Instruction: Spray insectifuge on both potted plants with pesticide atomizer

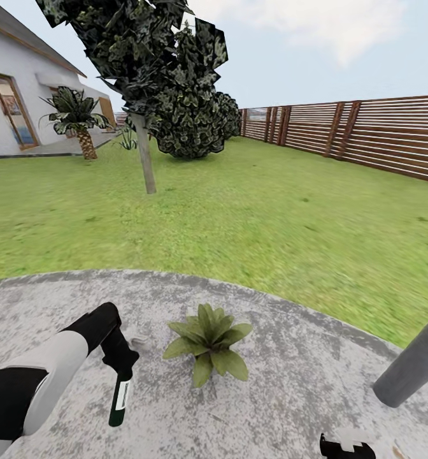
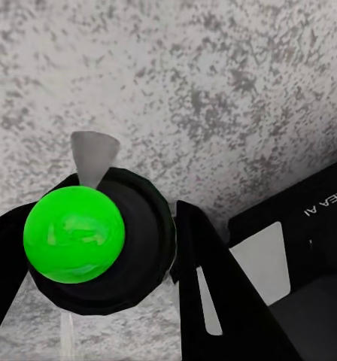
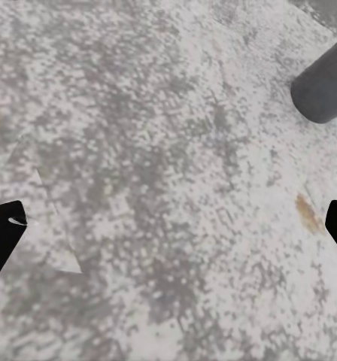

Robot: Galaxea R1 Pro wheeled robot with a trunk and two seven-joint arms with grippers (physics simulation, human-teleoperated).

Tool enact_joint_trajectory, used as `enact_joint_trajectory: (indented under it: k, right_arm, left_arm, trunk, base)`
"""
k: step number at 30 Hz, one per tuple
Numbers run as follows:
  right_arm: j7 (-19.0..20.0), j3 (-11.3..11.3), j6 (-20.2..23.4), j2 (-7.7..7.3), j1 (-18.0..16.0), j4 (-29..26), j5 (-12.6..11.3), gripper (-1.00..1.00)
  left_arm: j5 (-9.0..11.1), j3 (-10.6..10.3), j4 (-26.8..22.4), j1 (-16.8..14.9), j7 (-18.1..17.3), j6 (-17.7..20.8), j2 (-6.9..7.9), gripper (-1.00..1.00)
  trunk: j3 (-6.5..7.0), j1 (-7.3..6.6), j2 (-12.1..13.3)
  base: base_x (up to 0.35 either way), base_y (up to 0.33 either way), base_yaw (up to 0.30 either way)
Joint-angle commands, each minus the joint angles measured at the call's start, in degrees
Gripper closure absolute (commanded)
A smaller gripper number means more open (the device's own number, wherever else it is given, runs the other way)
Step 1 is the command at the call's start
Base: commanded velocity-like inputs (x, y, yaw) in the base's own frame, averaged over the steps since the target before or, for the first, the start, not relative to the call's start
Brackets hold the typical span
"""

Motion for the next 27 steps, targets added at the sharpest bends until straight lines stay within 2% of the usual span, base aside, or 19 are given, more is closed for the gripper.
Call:
enact_joint_trajectory:
  k: [1,4,8,12,16,18,19,20,22,23,25,27]
  right_arm:
    - [-0.3,-0.4,-0.2,-0.01,-0.1,0.1,0.6,-1.00]
    - [-0.3,-0.4,-0.2,-0.01,0.0,0.1,0.6,-1.00]
    - [-0.3,-0.4,-0.2,-0.16,-0.1,0.1,0.6,-1.00]
    - [-0.3,-0.5,-0.2,-0.34,-0.1,0.1,0.6,-1.00]
    - [-0.2,-0.5,-0.1,-0.36,-0.1,0.1,0.6,-1.00]
    - [-0.2,-0.4,-0.1,-0.36,-0.1,0.1,0.6,-1.00]
    - [-0.2,-0.5,-0.1,-0.36,-0.1,0.1,0.6,-1.00]
    - [-0.3,-0.5,-0.1,-0.36,-0.1,0.1,0.6,-1.00]
    - [-0.3,-0.5,-0.1,-0.36,-0.1,0.1,0.6,-1.00]
    - [-0.3,-0.5,-0.2,-0.36,-0.1,0.1,0.6,-1.00]
    - [-0.4,-0.5,-0.2,-0.36,-0.1,0.1,0.6,-1.00]
    - [-0.4,-0.5,-0.1,-0.36,-0.1,0.1,0.6,-1.00]
  left_arm:
    - [0.0,-0.4,-0.4,-0.1,-0.5,0.4,0.16,1.00]
    - [0.0,-0.5,-3.5,-0.1,-0.7,0.6,0.21,1.00]
    - [0.0,-0.4,-5.3,-0.4,-0.8,0.6,-0.80,1.00]
    - [-0.1,-0.7,-5.5,0.0,-0.8,0.5,-1.23,1.00]
    - [0.0,-0.6,-5.2,0.1,-0.8,0.5,-1.32,1.00]
    - [0.1,-1.7,-4.8,0.2,-0.9,0.4,-1.44,1.00]
    - [0.2,-2.1,-4.7,0.2,-1.0,0.4,-2.19,1.00]
    - [0.2,-4.7,-4.6,0.5,-2.0,0.4,-4.56,1.00]
    - [0.2,-5.8,-4.6,2.2,-2.5,0.3,-5.41,1.00]
    - [0.1,-6.2,-4.6,4.6,-2.7,0.2,-5.73,1.00]
    - [0.0,-6.4,-4.7,5.5,-2.8,0.4,-5.83,1.00]
    - [0.2,-6.5,-5.2,5.1,-3.2,0.5,-5.98,1.00]
  trunk:
    - [-0.05,-0.01,0.0]
    - [-0.05,-0.01,0.0]
    - [-0.05,-0.01,0.0]
    - [-0.05,-0.01,0.0]
    - [-0.05,-0.01,0.0]
    - [-0.05,-0.01,0.0]
    - [-0.05,-0.01,0.0]
    - [-0.05,-0.01,0.0]
    - [-0.05,-0.01,0.0]
    - [-0.05,-0.01,0.0]
    - [-0.05,-0.01,0.0]
    - [-0.05,-0.01,0.0]
  base:
    - [0.013,0.013,0.000]
    - [0.004,0.004,0.000]
    - [0.000,0.000,0.000]
    - [0.030,0.019,0.000]
    - [0.251,0.140,0.000]
    - [0.293,0.159,0.000]
    - [0.153,0.076,0.000]
    - [0.032,0.016,0.000]
    - [0.016,0.008,0.000]
    - [0.003,0.001,0.000]
    - [0.001,0.000,0.000]
    - [0.000,0.000,0.000]
